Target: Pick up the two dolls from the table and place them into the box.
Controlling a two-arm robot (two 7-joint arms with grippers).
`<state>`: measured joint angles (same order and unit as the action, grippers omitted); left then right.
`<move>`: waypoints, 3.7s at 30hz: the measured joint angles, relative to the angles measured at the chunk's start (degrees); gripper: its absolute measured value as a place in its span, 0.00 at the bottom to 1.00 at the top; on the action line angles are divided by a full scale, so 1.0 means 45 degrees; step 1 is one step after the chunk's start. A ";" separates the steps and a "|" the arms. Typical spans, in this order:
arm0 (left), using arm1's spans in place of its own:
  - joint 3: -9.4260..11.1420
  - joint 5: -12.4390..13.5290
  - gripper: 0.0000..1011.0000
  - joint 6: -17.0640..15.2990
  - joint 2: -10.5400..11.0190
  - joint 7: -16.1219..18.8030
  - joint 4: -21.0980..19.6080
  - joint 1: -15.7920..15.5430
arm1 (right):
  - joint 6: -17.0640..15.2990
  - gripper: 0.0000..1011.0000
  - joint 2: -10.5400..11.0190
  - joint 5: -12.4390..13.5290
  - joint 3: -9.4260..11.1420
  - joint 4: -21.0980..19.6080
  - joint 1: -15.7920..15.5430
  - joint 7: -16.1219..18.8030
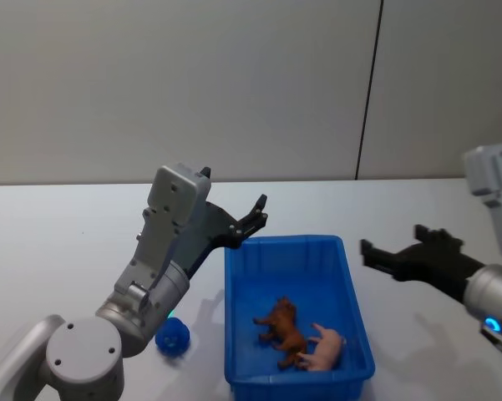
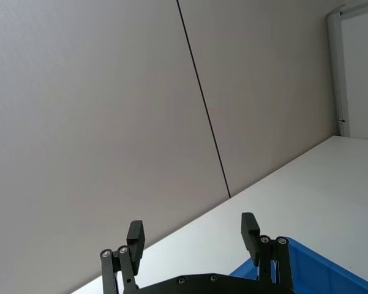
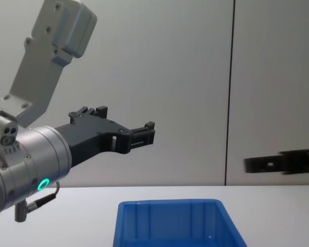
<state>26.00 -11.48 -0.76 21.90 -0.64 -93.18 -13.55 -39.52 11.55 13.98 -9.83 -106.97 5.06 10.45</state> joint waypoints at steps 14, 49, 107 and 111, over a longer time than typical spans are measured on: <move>-0.0252 -0.0559 0.99 -0.0321 0.0728 0.0462 -0.0990 0.0789 | 0.0329 0.99 0.0536 0.0714 0.1113 -0.0442 -0.0866 -0.1956; -0.0804 -0.4458 0.99 -0.3924 0.3970 0.2836 -0.4724 0.4903 | 0.0519 0.99 0.0850 0.1078 0.1782 -0.0654 -0.1393 -0.2987; -0.0874 -0.2196 0.99 -0.5818 0.1146 0.0078 0.0015 0.1714 | 0.0525 0.99 0.0868 0.1097 0.1817 -0.0668 -0.1423 -0.3049; -0.0882 -0.2196 0.99 -0.5843 0.1163 0.0078 -0.0062 0.1787 | 0.0526 0.99 0.0868 0.1097 0.1818 -0.0669 -0.1423 -0.3049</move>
<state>22.03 -21.37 -27.06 27.13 -0.28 -93.45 -5.51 -37.15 15.46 18.92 -1.65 -109.98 -1.35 -3.27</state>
